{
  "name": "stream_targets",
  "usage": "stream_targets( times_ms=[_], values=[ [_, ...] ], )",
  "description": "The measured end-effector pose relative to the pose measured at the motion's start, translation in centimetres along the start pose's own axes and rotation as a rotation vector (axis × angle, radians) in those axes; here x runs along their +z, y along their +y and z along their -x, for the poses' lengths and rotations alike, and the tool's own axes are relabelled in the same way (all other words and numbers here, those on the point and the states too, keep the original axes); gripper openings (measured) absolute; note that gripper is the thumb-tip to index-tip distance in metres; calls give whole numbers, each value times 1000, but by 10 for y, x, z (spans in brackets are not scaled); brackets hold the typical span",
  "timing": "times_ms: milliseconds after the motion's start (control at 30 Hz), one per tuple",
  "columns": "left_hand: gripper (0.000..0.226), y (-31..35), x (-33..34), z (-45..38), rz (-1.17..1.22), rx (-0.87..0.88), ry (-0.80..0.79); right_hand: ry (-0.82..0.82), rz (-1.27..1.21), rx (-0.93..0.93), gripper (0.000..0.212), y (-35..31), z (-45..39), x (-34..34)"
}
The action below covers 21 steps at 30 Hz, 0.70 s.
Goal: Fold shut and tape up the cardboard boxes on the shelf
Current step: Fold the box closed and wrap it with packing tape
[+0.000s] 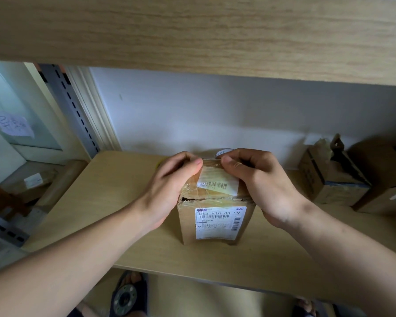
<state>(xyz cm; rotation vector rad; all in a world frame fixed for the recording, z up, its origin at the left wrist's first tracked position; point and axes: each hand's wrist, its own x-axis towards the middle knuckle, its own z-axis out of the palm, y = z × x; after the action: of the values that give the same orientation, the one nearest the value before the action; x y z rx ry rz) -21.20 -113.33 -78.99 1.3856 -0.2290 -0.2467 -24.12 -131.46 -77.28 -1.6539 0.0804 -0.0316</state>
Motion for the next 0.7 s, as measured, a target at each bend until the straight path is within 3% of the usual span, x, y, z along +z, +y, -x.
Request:
stream_targets(
  times_ms=[200, 367, 433, 533, 700],
  values=[
    [15, -2, 4, 1, -4, -6, 177, 50, 58, 3, 25, 3, 0, 3],
    [33, -3, 6, -3, 20, -32, 219, 59, 100, -12, 25, 2, 1, 3],
    [34, 0, 3, -5, 16, -123, 166, 56, 113, -31, 25, 3, 2, 3],
    [72, 7, -3, -6, -68, -179, 20, 42, 132, -58, 25, 3, 1, 4],
    [26, 11, 8, -3, 26, -155, 160, 41, 90, -51, 25, 4, 0, 3]
  ],
)
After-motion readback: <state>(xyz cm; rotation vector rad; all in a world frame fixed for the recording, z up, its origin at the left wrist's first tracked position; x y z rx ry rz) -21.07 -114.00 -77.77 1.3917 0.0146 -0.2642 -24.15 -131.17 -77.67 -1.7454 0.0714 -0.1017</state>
